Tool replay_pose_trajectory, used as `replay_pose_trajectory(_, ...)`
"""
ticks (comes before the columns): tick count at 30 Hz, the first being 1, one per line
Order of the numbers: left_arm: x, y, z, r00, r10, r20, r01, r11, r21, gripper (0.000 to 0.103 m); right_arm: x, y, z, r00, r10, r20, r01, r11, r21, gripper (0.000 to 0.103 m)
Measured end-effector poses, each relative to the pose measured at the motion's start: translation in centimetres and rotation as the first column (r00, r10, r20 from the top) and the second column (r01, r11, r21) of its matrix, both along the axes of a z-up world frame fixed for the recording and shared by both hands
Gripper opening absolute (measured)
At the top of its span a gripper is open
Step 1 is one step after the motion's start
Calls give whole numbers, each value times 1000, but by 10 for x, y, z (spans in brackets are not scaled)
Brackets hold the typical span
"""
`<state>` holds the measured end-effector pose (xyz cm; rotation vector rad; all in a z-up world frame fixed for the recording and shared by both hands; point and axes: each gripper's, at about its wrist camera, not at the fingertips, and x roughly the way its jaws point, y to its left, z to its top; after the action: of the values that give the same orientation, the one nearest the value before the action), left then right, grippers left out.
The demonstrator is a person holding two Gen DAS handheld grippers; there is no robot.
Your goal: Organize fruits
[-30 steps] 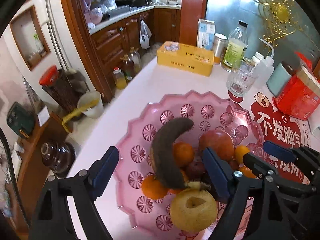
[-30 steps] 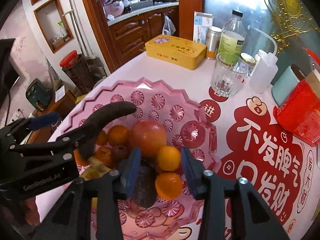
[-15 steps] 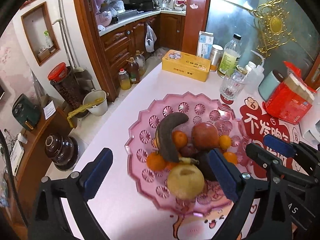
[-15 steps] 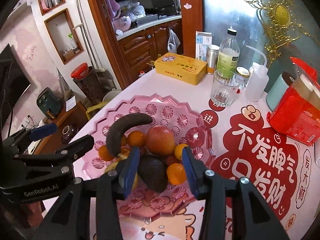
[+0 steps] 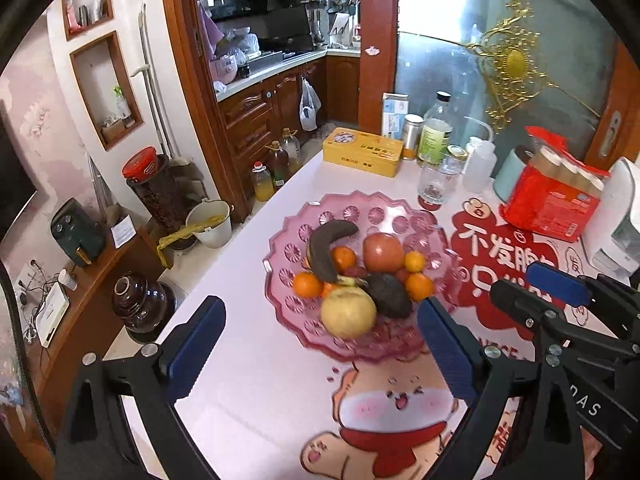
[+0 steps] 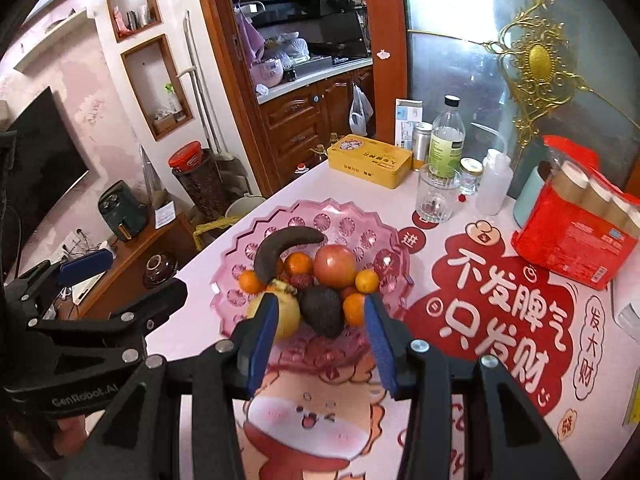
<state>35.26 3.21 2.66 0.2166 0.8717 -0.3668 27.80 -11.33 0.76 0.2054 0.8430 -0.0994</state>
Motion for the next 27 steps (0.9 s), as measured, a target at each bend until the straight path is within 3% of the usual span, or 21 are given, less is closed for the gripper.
replay_pose_trajectory(16,-152,-10,11,1000,13,-2,-13,1000,1,96,-142,-9,1,999,24,-33,-24,1000,6,45)
replay_pose_trajectory(27,-221,-11,11,997,71,14,-71,997,9,96,-206,-8,-4,998,-37,-56,38,999,16,46)
